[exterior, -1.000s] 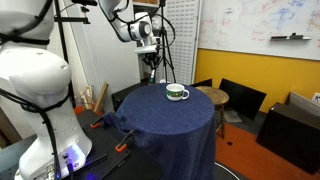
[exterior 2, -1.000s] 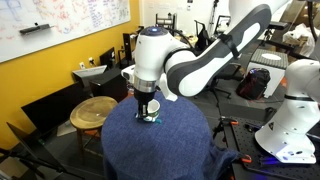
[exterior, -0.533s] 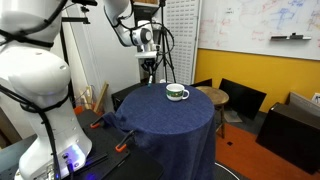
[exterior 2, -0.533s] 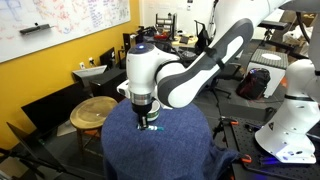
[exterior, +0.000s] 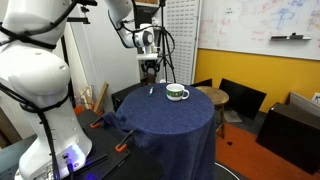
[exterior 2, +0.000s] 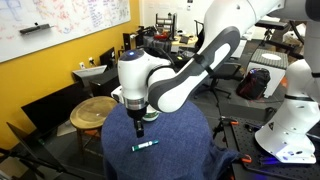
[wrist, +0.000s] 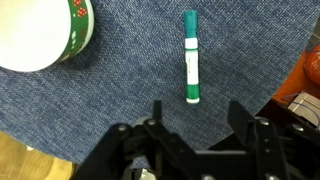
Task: Place the marker in the mug on the table
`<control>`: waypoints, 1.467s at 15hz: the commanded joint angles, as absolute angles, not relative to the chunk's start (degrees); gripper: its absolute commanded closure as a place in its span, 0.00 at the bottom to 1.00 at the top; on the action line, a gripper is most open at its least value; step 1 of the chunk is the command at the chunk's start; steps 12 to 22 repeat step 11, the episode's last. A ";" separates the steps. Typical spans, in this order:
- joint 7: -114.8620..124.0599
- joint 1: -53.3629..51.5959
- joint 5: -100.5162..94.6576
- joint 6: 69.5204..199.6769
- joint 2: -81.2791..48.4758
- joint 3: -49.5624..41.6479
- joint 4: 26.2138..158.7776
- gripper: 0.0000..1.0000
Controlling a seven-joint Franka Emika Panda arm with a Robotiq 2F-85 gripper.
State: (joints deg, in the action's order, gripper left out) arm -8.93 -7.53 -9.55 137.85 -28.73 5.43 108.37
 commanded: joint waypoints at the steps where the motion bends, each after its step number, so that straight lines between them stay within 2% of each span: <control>1: -10.87 -6.62 -8.12 134.95 -29.65 6.29 105.00 0.01; 22: -8.93 -7.37 -9.52 137.52 -29.30 5.43 106.03 0.00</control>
